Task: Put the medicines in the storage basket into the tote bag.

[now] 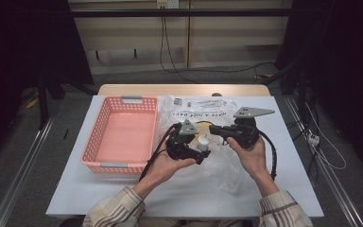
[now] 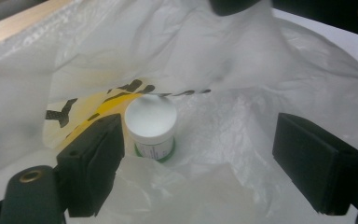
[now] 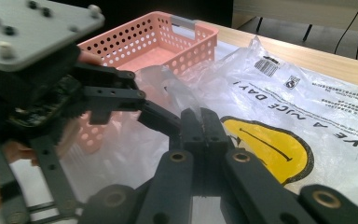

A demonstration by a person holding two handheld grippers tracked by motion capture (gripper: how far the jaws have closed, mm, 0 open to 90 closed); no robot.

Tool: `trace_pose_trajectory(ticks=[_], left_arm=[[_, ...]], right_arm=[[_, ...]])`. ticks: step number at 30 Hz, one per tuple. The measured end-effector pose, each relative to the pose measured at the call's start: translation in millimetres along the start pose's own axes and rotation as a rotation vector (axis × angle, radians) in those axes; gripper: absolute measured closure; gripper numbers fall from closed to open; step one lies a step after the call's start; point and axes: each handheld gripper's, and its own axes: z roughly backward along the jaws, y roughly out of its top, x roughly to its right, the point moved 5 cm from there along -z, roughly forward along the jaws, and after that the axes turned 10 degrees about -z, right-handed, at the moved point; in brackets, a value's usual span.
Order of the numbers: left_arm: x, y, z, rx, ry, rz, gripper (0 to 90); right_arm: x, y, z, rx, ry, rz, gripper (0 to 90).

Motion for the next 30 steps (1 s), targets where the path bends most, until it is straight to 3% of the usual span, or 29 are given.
trace_pose_trajectory(ticks=[9,20,30], left_arm=[[-0.5,0.6,20.1,0.03,-0.027,0.001,9.6],[2.5,0.4,45.9,0.067,-0.013,-0.031,9.8],[-4.3,-6.3,63.6,0.087,-0.001,-0.01,10.5]], right_arm=[[-0.3,-0.2,-1.2,-0.003,0.001,0.001,90.0],[1.2,1.1,1.6,0.003,-0.002,0.004,90.0],[1.2,1.0,0.2,0.001,-0.005,0.002,90.0]])
